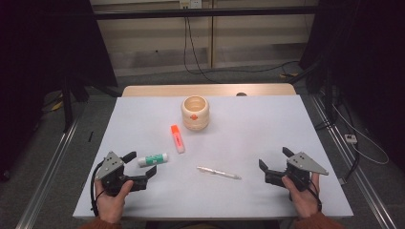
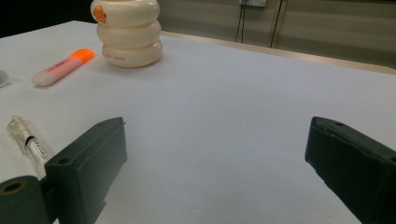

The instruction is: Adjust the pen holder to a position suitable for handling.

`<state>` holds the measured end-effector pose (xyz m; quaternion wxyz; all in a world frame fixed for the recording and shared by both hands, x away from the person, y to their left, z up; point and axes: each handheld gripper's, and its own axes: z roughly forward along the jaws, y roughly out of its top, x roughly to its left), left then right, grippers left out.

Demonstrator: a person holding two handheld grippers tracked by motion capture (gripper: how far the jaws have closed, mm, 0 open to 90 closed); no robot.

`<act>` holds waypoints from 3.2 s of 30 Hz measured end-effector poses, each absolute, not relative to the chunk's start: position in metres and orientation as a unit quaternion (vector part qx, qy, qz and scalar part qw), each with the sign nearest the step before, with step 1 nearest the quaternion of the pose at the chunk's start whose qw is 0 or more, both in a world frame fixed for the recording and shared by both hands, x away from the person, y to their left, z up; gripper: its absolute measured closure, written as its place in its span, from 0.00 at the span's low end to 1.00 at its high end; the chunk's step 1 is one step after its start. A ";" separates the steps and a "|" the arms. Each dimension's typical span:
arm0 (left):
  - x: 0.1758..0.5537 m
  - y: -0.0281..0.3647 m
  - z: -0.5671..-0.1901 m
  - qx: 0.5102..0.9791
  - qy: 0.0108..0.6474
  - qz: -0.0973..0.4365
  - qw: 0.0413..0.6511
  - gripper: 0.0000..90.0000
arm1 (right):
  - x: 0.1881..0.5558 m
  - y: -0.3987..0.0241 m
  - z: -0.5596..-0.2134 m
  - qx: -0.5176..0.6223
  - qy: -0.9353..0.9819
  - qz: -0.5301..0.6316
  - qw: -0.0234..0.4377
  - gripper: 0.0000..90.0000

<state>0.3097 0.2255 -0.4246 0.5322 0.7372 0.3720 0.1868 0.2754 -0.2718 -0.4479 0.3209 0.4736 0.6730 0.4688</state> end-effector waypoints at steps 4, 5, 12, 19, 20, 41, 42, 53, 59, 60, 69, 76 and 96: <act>0.311 0.225 -0.425 0.737 0.374 0.188 0.530 0.07 | 0.277 -0.273 -0.448 0.474 0.676 0.471 0.310 0.05; 0.311 0.225 -0.425 0.738 0.375 0.188 0.529 0.07 | 0.277 -0.273 -0.448 0.474 0.677 0.472 0.306 0.05; 0.311 0.223 -0.426 0.739 0.373 0.184 0.530 0.07 | 0.278 -0.275 -0.448 0.484 0.674 0.484 0.277 0.04; 0.313 0.224 -0.425 0.740 0.372 0.184 0.528 0.07 | 0.277 -0.275 -0.448 0.478 0.677 0.483 0.282 0.04; 0.313 0.224 -0.425 0.741 0.371 0.184 0.529 0.07 | 0.278 -0.274 -0.448 0.477 0.680 0.479 0.282 0.04; 0.314 0.222 -0.426 0.744 0.370 0.176 0.528 0.07 | 0.289 -0.263 -0.445 0.455 0.705 0.468 0.277 0.06; 0.314 0.222 -0.426 0.747 0.369 0.177 0.524 0.07 | 0.289 -0.261 -0.443 0.455 0.706 0.467 0.277 0.07; 0.313 0.219 -0.427 0.752 0.360 0.167 0.526 0.07 | 0.310 -0.242 -0.437 0.442 0.724 0.472 0.242 0.07; 0.313 0.218 -0.426 0.754 0.358 0.169 0.524 0.07 | 0.320 -0.235 -0.431 0.440 0.739 0.462 0.215 0.07; 0.313 0.219 -0.427 0.754 0.357 0.168 0.525 0.07 | 0.322 -0.233 -0.429 0.440 0.739 0.464 0.211 0.06; 0.314 0.219 -0.428 0.754 0.357 0.165 0.525 0.07 | 0.344 -0.216 -0.419 0.425 0.756 0.453 0.207 0.04; 0.316 0.217 -0.429 0.759 0.354 0.162 0.521 0.07 | 0.362 -0.204 -0.416 0.418 0.765 0.446 0.203 0.06; 0.315 0.216 -0.429 0.763 0.351 0.166 0.517 0.07 | 0.419 -0.174 -0.399 0.410 0.767 0.447 0.209 0.12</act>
